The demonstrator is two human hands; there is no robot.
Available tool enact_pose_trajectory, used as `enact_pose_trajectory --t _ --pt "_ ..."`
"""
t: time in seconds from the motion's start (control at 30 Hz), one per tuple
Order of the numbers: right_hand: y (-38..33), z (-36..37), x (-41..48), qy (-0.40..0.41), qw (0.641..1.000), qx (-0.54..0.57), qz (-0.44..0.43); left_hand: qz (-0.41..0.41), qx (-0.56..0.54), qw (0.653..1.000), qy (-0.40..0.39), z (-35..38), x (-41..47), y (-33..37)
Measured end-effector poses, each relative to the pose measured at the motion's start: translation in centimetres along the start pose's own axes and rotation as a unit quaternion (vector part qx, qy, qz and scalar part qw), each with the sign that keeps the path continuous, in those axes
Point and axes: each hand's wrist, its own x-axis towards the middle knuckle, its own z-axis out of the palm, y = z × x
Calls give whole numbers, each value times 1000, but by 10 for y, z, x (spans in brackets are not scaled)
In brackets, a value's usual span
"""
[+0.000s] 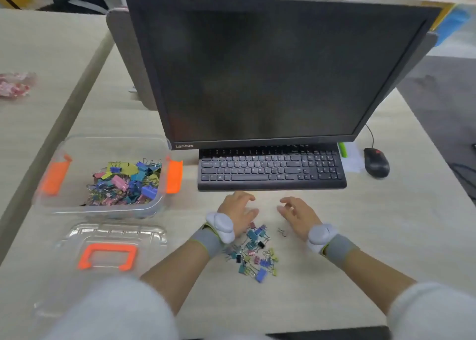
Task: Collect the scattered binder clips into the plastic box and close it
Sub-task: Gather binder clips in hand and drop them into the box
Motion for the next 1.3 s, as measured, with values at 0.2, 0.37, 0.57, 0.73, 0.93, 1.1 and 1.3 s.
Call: enact_pose_trajectory --t 0.2,0.37,0.57,0.73,0.93,1.1,1.3 --pt "36 24 -25 -39 955 -248 -159 63 169 983 -34 48 -3 -27" --pt "42 45 -30 -14 911 -329 -249 79 221 972 17 70 -5 -39" --pt "38 57 -22 113 888 -348 -279 119 175 975 66 72 -6 -38" --pt "42 63 -12 193 854 -356 -327 135 175 972 76 69 -12 -42" --pt "38 68 -7 213 846 -368 -322 138 179 973 50 72 -10 -45" --pt "31 68 -8 194 858 -372 -297 139 181 972 59 71 -5 -42" --pt "25 66 -6 198 876 -343 -275 122 201 970 70 72 4 -35"
